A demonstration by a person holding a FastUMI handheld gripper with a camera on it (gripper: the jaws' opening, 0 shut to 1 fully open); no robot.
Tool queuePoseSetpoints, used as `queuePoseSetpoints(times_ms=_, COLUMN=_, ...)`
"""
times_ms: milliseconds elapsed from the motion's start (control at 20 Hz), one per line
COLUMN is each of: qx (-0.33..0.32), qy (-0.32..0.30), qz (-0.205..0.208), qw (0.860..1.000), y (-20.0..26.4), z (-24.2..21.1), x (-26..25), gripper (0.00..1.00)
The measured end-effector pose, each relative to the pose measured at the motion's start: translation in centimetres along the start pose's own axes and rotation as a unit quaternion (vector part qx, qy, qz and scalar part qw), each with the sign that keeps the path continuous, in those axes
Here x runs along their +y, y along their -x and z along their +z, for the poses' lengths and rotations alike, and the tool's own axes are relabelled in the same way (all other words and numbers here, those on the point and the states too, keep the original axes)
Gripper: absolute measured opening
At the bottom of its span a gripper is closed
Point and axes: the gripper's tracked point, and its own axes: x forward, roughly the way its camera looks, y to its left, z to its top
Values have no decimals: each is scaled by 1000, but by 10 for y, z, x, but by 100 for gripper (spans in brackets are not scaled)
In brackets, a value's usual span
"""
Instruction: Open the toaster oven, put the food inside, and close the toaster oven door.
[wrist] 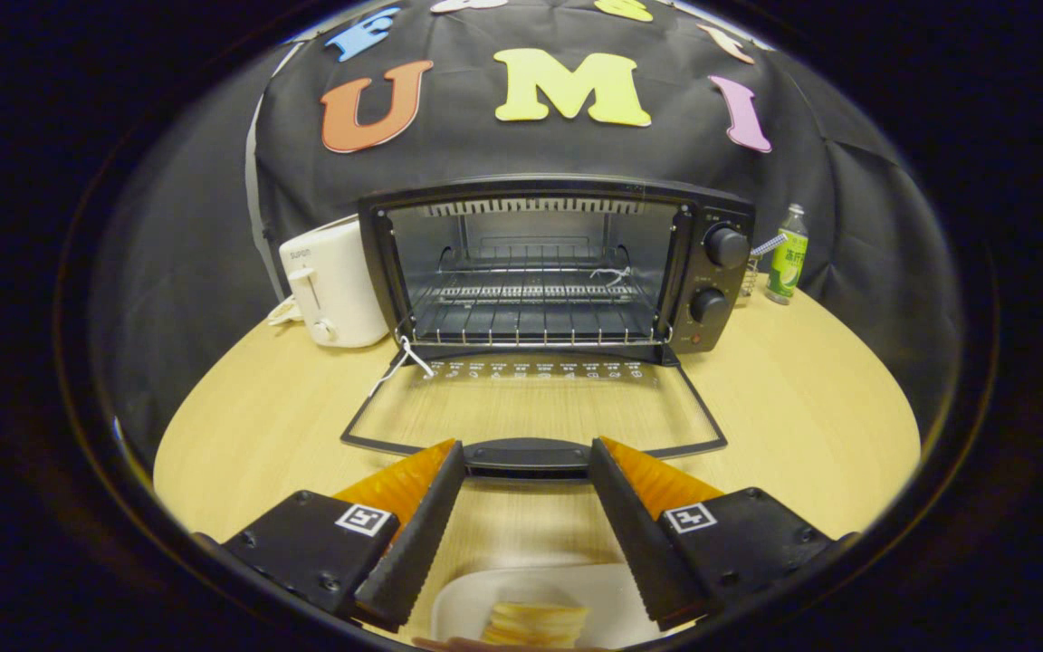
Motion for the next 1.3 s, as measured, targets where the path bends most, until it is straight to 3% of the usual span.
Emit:
queuePoseSetpoints(times_ms=300, qx=-55, qy=18, qz=-1, qw=998, y=60, z=13, x=3, gripper=94)
queuePoseSetpoints(times_ms=550, qx=-60, qy=19, qz=-5, qw=998, y=101, z=-29, x=2, gripper=94)
queuePoseSetpoints(times_ms=850, qx=4, qy=16, qz=-15, qw=1000, y=103, z=-100, x=-10, gripper=94)
queuePoseSetpoints(times_ms=1100, qx=21, qy=-8, qz=-19, qw=1000, y=98, z=-120, x=-14, gripper=96)
queuePoseSetpoints(times_ms=1300, qx=16, qy=10, qz=-25, qw=1000, y=96, z=-124, x=-6, gripper=82)
